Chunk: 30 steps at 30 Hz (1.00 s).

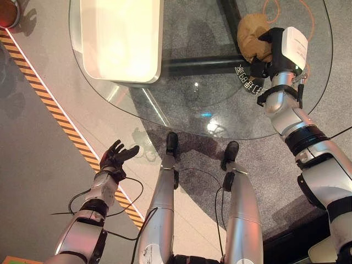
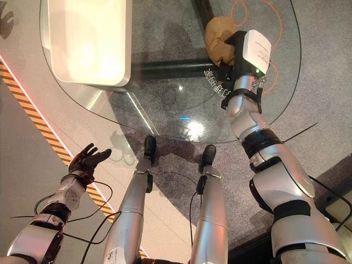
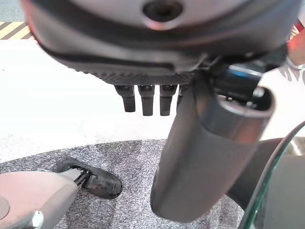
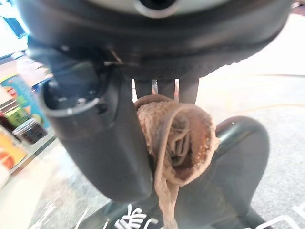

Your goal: Wipe the table with a cloth and put it in the basket.

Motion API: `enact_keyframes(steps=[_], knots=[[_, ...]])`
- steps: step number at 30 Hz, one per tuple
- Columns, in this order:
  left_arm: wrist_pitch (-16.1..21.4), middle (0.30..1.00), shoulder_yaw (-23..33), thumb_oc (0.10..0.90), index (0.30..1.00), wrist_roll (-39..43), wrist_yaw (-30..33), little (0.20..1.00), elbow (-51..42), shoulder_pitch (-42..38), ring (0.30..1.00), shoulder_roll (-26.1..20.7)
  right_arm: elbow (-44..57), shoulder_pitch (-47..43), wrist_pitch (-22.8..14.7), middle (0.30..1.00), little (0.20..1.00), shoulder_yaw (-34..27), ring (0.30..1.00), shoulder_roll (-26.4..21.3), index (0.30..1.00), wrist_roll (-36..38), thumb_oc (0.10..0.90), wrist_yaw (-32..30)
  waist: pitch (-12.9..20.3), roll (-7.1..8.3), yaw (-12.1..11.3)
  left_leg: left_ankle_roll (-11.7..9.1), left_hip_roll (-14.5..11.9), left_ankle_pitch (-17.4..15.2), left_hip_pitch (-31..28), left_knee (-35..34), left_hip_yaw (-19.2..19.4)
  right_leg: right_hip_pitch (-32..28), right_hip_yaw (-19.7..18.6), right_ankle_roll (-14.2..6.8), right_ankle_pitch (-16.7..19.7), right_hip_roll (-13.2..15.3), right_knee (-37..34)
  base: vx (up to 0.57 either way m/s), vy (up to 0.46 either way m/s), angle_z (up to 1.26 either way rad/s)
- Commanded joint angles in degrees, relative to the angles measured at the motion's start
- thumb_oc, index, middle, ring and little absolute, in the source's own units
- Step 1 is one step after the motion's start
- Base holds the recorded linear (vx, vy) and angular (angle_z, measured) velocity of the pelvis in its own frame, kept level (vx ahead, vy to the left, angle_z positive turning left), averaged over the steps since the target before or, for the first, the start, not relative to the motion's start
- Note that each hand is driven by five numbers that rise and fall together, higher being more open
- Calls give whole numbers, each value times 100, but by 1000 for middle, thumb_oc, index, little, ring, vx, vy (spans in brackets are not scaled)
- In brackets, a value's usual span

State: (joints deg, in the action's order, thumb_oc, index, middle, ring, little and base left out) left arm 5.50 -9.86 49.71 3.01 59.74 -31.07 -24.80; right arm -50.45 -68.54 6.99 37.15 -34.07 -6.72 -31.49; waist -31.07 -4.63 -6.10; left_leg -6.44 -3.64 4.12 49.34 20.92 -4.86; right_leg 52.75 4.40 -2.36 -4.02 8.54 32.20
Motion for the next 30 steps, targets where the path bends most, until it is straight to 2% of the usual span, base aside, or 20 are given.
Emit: enact_keyframes(steps=[1, 12, 20, 30], knots=[[270, 900, 149, 800, 900, -144, 131, 900, 37, 190, 900, -56, 692, -342, -418, 300, 200, 574, 300, 331, 300, -405, 100, 421, 127, -131, -147, 642, 673, -317, -23, 213, 305, -189, 544, 201, 18, -397, -349, 0, 0, 0], [289, 900, 142, 800, 900, -189, 178, 900, 68, 106, 900, 13, 1022, -85, -463, 300, 200, 775, 300, 664, 300, -676, 100, 857, 127, -138, -141, 629, 688, -268, -26, 165, 310, -176, 551, 189, 46, -397, -373, 0, 0, 0], [273, 900, 144, 800, 900, -246, 250, 900, 26, 71, 900, 60, 1290, 139, -659, 300, 200, 1058, 300, 868, 300, -1056, 100, 1495, 127, -112, -152, 622, 702, -239, -10, 131, 299, -168, 578, 182, 64, -400, -410, 0, 0, 0], [261, 900, 142, 800, 900, -242, 259, 900, 143, -86, 900, 48, 1504, 479, -777, 300, 200, 1242, 300, 1136, 300, -1154, 100, 1893, 127, -88, -117, 606, 702, -202, 15, 106, 295, -142, 565, 177, 75, -416, -435, 0, 0, 0]])
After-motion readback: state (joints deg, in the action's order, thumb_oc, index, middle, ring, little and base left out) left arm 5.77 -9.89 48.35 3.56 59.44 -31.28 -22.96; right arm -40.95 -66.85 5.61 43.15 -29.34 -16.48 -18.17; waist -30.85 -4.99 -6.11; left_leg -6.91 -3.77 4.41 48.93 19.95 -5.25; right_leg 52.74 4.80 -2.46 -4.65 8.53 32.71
